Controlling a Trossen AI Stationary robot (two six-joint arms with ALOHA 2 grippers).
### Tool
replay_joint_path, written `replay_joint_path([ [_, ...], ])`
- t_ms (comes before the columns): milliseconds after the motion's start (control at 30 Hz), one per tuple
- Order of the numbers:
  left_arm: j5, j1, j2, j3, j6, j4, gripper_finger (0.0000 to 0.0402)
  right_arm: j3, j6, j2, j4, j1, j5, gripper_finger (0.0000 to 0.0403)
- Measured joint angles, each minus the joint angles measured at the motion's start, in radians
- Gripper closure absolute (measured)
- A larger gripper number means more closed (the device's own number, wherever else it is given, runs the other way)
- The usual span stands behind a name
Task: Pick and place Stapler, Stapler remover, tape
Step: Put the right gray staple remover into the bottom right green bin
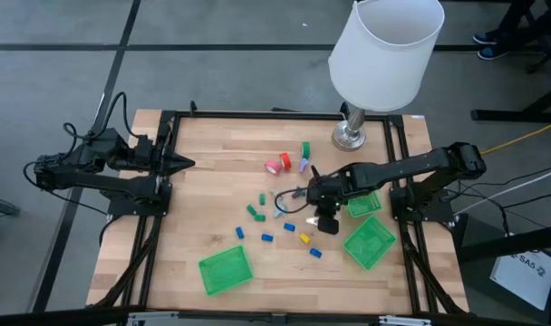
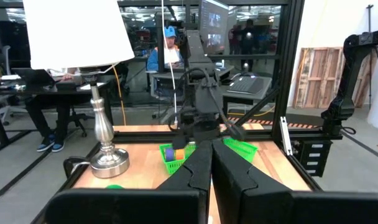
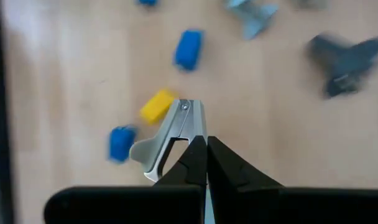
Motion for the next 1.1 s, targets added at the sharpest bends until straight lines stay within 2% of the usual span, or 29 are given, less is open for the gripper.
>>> replay_joint_path([
  [200,0.0,0.0,-0.001,0.0,0.0,0.0,0.0394,0.0,0.138,-0.003,-0.021,0.057,-0.157,0.0402],
  [400,0.0,0.0,0.0,0.0,0.0,0.0,0.0394,0.0,0.313,-0.022,-0.058,0.126,-0.363,0.0402],
  [500,0.0,0.0,-0.001,0.0,0.0,0.0,0.0393,0.0,0.403,-0.05,-0.102,0.164,-0.405,0.0402],
  [667,0.0,0.0,0.0,0.0,0.0,0.0,0.0396,0.0,0.547,-0.106,-0.275,0.224,-0.393,0.0402],
  [933,0.0,0.0,0.0,0.0,0.0,0.0,0.0394,0.0,0.651,-0.154,-0.575,0.284,-0.217,0.0402],
  [1100,0.0,0.0,-0.001,0.0,0.0,0.0,0.0395,0.0,0.653,-0.153,-0.638,0.299,-0.102,0.0403],
])
